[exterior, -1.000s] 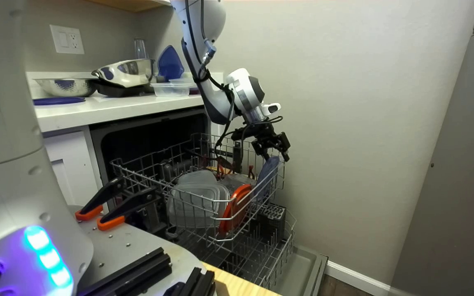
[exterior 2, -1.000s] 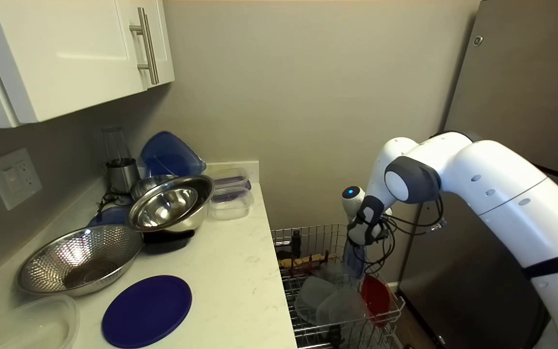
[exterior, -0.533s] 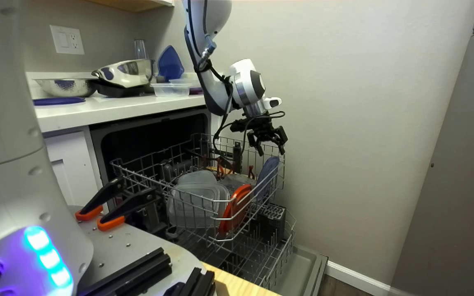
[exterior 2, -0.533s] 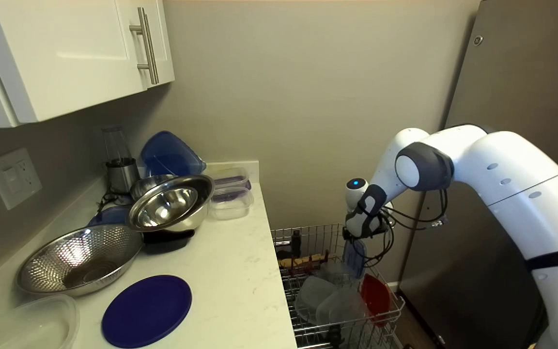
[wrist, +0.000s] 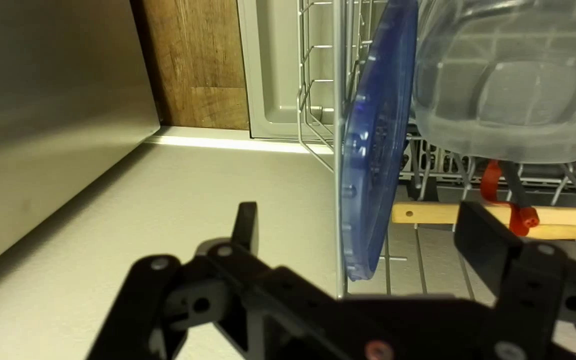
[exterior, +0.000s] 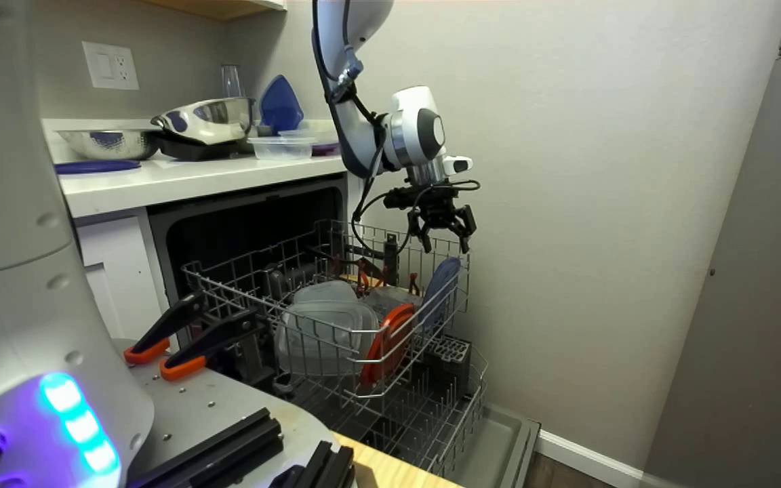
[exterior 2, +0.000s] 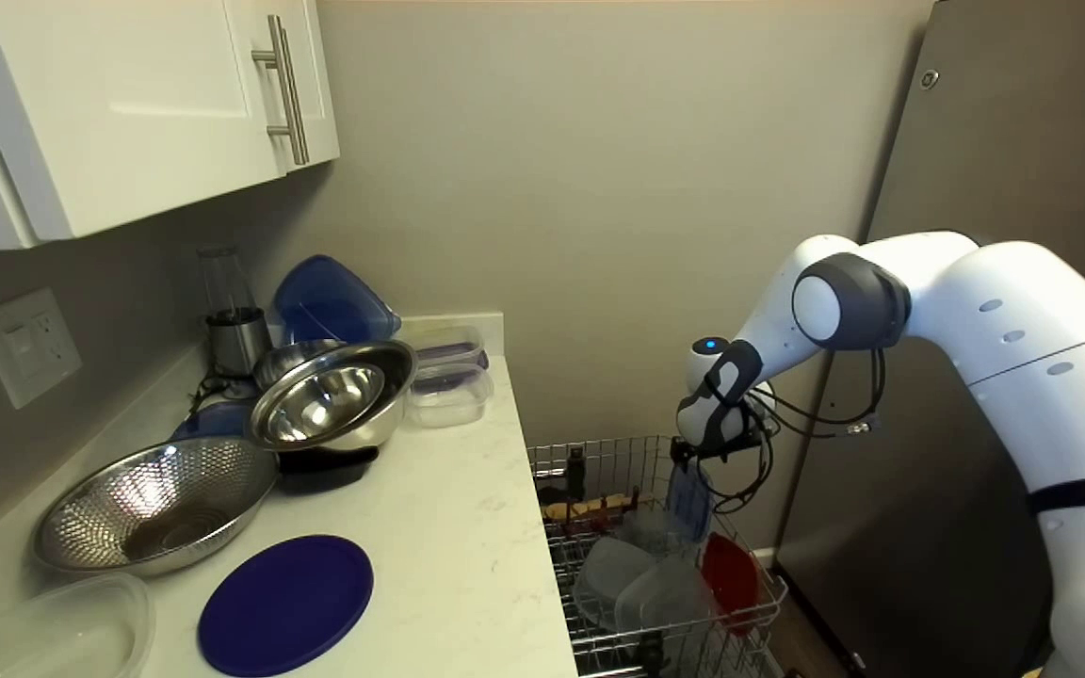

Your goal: Put one lid in the dishwasher

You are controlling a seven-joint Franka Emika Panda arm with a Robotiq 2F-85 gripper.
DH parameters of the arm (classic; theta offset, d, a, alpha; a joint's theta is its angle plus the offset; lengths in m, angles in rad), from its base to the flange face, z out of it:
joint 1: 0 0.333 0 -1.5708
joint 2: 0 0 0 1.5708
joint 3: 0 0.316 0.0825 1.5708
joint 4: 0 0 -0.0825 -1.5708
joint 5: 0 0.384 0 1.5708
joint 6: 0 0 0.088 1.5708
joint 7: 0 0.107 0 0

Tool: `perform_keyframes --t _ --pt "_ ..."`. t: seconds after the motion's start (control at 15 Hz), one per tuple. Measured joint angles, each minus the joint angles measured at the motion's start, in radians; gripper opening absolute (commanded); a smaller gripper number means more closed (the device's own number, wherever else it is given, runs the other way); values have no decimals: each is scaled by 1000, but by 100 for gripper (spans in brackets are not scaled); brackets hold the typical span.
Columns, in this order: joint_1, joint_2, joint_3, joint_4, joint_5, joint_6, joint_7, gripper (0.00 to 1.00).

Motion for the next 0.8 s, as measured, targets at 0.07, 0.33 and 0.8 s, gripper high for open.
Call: perform_keyframes --t 0.07,0.33,0.8 --pt "-6 -6 6 -5 3 0 -10 100" --pt "-17 -27 16 -23 6 3 -27 100" --pt "-17 -33 16 -30 6 3 -27 100"
